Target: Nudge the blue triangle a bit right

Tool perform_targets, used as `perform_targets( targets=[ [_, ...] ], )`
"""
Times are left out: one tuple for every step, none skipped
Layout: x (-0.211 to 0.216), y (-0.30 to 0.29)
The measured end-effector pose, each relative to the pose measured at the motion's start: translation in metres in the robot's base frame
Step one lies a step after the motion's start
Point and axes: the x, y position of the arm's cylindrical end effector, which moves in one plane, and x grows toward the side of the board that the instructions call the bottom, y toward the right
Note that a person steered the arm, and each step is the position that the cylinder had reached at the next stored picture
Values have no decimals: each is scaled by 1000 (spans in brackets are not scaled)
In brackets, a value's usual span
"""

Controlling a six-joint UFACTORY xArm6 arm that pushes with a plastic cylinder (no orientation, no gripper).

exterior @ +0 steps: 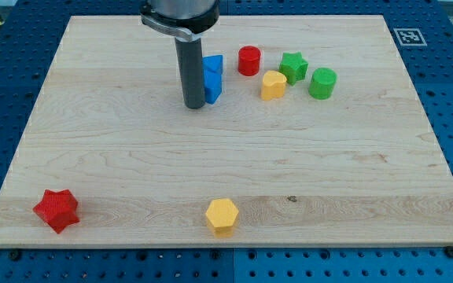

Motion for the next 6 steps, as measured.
perform_targets(
  targets=[
    [-1,-23],
    [-21,-69],
    [-58,-72],
    [-63,-52],
    [-63,-18],
    [-63,-1]
  ],
)
